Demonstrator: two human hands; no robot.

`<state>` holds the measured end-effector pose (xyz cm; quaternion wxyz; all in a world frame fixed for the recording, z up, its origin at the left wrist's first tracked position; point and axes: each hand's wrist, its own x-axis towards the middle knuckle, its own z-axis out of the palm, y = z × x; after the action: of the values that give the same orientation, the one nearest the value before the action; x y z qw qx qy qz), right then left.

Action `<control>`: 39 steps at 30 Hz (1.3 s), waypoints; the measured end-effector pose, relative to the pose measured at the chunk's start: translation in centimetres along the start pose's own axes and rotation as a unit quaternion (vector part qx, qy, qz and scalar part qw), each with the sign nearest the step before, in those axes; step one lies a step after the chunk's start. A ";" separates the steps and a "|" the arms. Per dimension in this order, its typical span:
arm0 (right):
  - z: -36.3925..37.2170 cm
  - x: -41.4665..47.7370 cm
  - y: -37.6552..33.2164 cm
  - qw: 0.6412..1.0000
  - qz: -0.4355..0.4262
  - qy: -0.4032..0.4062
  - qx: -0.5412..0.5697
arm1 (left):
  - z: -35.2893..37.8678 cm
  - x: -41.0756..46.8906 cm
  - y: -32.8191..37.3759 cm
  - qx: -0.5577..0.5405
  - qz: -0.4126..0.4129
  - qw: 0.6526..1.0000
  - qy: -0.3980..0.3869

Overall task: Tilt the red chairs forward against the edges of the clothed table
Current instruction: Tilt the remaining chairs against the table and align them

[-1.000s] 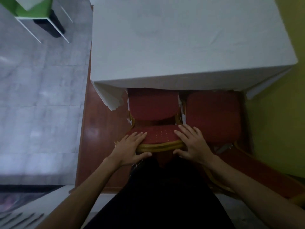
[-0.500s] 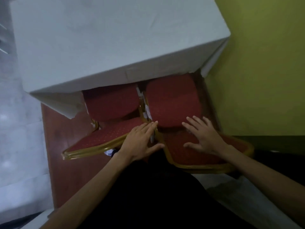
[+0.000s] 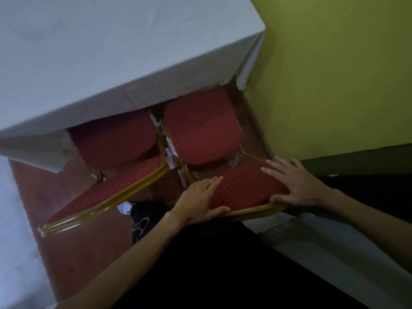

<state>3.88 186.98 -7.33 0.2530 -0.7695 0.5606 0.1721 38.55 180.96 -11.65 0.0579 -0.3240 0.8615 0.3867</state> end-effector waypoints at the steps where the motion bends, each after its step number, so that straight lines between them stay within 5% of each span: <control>1: 0.3 -0.7 0.2 1.000 -0.002 -0.005 0.010 | 0.4 0.0 0.3 -0.002 0.006 1.000 -0.010; 21: 3.7 -3.2 0.8 1.000 -0.004 0.007 -0.001 | 3.6 1.1 0.8 -0.036 -0.019 0.981 -0.190; 39: -3.5 4.2 4.3 0.997 0.002 0.001 -0.078 | 0.6 4.8 -0.2 -0.139 -0.092 0.982 -0.087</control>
<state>1.09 180.59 -7.62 0.1912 -0.7861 0.5472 0.2147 34.81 178.76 -13.89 0.1220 -0.3720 0.7576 0.5223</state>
